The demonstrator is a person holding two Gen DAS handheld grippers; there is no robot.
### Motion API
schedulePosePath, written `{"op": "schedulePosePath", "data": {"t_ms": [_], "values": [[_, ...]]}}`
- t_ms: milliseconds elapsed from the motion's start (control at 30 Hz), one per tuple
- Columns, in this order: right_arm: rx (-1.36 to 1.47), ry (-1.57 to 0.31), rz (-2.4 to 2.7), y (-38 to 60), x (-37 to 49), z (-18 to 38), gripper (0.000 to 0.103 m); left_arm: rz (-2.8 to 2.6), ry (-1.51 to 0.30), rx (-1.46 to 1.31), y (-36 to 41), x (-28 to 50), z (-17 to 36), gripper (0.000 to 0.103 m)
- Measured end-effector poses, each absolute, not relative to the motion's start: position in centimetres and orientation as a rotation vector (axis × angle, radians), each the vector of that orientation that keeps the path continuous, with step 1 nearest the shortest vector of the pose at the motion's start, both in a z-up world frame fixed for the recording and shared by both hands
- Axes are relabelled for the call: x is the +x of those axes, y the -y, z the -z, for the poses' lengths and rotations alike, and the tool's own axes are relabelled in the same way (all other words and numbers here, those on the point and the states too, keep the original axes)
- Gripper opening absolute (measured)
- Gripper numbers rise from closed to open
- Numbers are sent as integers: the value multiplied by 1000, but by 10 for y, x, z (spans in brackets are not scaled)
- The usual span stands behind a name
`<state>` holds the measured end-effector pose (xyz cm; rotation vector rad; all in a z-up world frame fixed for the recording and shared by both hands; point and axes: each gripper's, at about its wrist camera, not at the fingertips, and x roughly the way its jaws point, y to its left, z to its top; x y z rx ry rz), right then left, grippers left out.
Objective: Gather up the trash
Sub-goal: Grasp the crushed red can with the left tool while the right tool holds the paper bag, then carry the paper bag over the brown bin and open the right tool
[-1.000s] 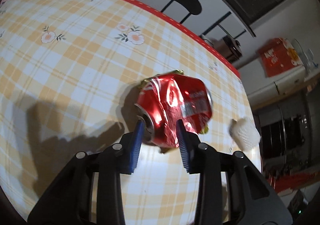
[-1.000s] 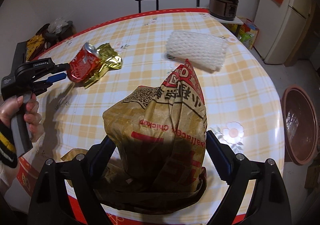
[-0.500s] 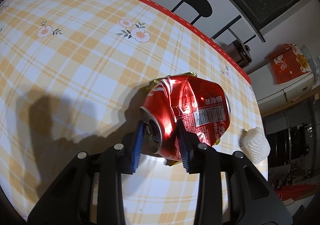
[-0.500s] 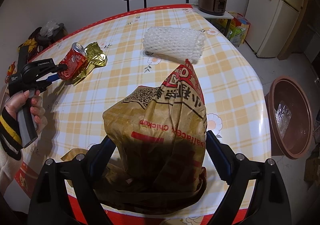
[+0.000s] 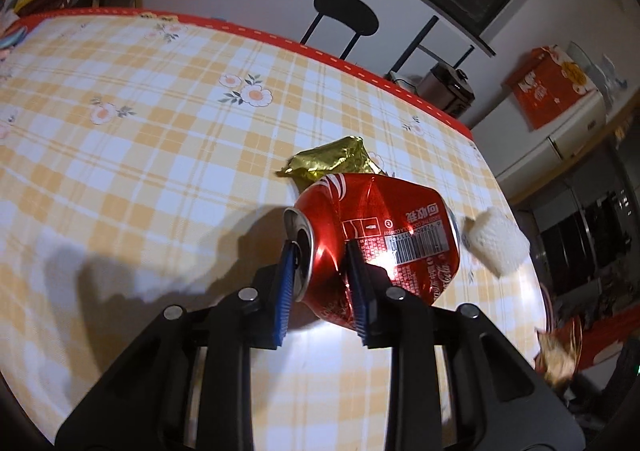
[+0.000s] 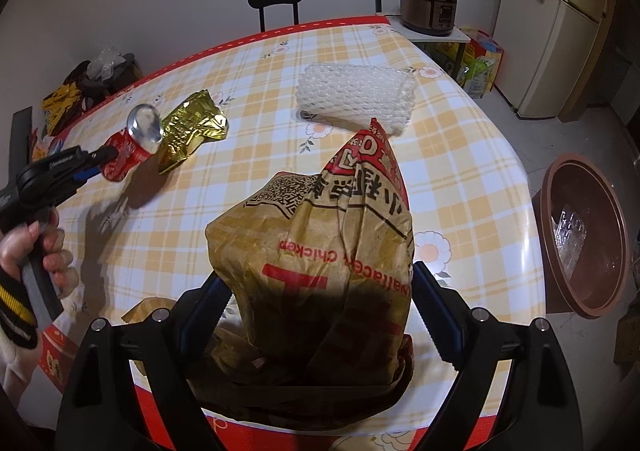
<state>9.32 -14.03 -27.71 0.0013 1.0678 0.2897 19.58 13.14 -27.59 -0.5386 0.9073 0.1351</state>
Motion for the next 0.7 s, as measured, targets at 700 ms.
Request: {"op": "schedulePosePath", "data": {"t_ms": [700], "values": [[71, -979, -339, 153, 84, 241, 87, -47, -788, -424, -92, 82, 191, 29]]}}
